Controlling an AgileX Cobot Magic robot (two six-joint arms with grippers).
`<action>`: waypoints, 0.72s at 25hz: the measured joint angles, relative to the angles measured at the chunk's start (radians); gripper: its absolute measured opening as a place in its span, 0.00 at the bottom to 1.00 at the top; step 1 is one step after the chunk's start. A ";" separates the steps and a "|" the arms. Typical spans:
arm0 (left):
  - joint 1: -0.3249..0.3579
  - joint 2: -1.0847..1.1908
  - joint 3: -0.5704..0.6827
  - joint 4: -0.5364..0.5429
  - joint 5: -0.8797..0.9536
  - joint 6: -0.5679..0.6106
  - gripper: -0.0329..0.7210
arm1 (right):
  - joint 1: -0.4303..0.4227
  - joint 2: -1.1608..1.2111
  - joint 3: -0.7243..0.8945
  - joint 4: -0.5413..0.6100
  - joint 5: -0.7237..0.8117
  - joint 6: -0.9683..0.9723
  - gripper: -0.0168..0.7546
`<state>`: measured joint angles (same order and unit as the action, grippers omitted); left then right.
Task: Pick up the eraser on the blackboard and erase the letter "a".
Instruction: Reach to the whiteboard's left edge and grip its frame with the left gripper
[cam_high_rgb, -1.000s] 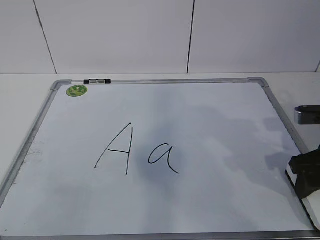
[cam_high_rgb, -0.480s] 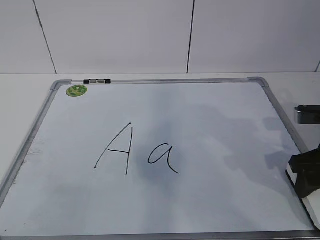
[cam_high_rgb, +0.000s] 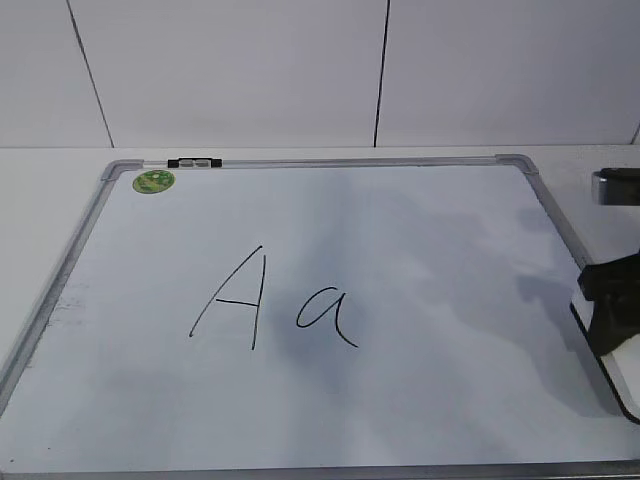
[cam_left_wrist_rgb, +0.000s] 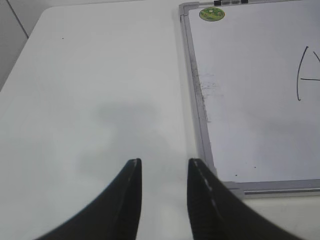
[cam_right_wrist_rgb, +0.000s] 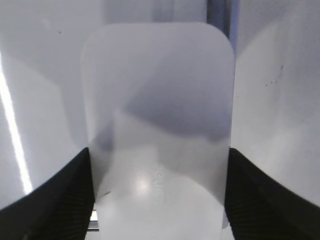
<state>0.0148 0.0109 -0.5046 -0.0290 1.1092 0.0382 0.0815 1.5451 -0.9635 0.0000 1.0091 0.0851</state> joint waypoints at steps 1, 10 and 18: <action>0.000 0.000 0.000 0.000 0.000 0.000 0.36 | 0.000 -0.007 -0.012 0.006 0.006 0.000 0.72; 0.000 0.000 0.000 0.000 0.000 0.000 0.36 | 0.142 -0.022 -0.148 0.040 0.037 -0.011 0.72; 0.000 0.000 0.000 0.000 0.000 0.000 0.36 | 0.336 0.053 -0.252 0.028 0.069 -0.013 0.72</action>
<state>0.0148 0.0109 -0.5046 -0.0290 1.1092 0.0382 0.4173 1.5979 -1.2156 0.0279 1.0785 0.0723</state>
